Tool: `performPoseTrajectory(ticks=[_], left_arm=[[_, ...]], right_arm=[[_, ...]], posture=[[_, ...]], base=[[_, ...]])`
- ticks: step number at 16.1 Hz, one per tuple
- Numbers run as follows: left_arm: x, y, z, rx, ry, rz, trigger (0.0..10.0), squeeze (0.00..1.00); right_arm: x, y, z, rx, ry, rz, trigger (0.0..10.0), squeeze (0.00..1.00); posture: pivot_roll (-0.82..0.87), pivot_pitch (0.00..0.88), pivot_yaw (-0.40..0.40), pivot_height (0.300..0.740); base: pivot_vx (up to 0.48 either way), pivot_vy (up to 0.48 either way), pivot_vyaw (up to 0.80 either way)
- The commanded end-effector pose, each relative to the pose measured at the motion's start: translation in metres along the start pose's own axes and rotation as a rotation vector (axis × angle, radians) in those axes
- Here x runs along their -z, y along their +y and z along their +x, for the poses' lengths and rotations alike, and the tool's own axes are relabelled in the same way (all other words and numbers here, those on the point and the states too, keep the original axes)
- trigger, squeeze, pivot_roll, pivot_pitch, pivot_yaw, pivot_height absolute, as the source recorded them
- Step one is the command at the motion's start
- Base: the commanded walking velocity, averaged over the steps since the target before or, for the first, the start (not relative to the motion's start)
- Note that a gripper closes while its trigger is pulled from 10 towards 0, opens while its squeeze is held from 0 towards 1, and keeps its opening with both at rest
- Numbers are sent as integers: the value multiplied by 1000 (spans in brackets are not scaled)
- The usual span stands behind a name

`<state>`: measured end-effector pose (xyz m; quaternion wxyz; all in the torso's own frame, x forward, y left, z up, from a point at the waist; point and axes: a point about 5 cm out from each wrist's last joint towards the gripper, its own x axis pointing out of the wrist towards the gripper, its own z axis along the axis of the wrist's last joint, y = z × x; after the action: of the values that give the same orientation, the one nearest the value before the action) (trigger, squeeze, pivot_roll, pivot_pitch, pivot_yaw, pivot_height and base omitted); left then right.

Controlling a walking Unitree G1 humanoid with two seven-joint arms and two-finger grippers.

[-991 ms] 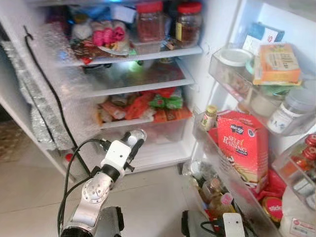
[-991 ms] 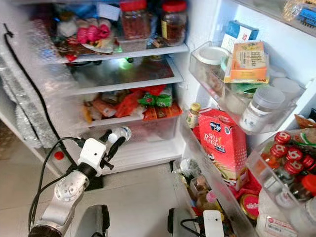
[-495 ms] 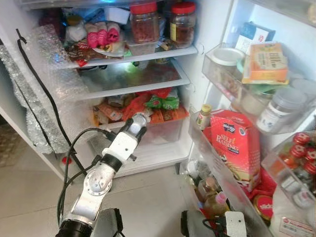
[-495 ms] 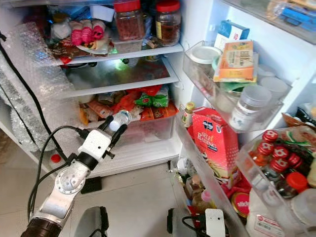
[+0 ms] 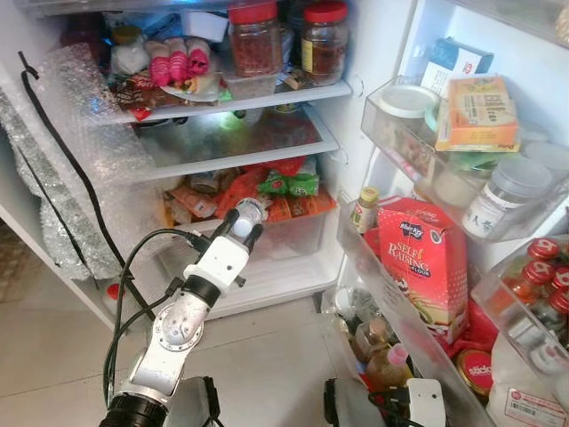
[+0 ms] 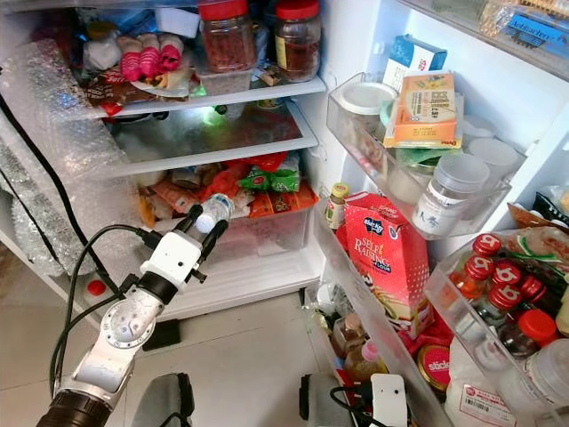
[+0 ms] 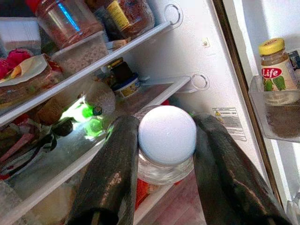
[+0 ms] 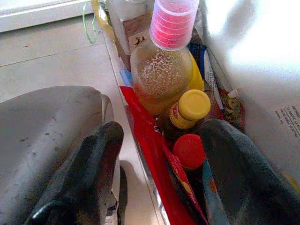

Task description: Restocking fridge

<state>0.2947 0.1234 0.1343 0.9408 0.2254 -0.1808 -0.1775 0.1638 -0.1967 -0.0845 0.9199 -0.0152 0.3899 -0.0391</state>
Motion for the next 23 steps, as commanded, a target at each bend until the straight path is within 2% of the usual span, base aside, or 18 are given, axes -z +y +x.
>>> performPoseTrajectory(ticks=[1, 5, 11, 16, 23], left_arm=[[-12, 6, 5, -25, -57, 23, 10000, 0], [-11, 7, 5, -34, -49, 19, 10000, 0], [-11, 7, 6, -38, -47, 21, 10000, 0], [-11, 8, 7, -45, -49, 27, 10000, 0], [-12, 9, 8, -47, -50, 32, 10000, 0]], right_arm=[[3, 16, 0, -72, 15, -5, 10000, 0], [3, 16, 0, -82, 15, -22, 10000, 0], [4, 16, 0, -88, 28, -31, 10000, 0], [3, 17, 0, -100, 35, -46, 10000, 0], [5, 18, 0, -104, 50, -32, 10000, 0]], posture=[[-113, 36, 9, 603], [-114, 43, 10, 603], [-112, 51, 9, 603], [-108, 54, 7, 603], [-107, 57, 10, 603]], base=[[0, 0, 0], [0, 0, 347], [0, 0, 0], [0, 0, 720], [0, 0, 0]])
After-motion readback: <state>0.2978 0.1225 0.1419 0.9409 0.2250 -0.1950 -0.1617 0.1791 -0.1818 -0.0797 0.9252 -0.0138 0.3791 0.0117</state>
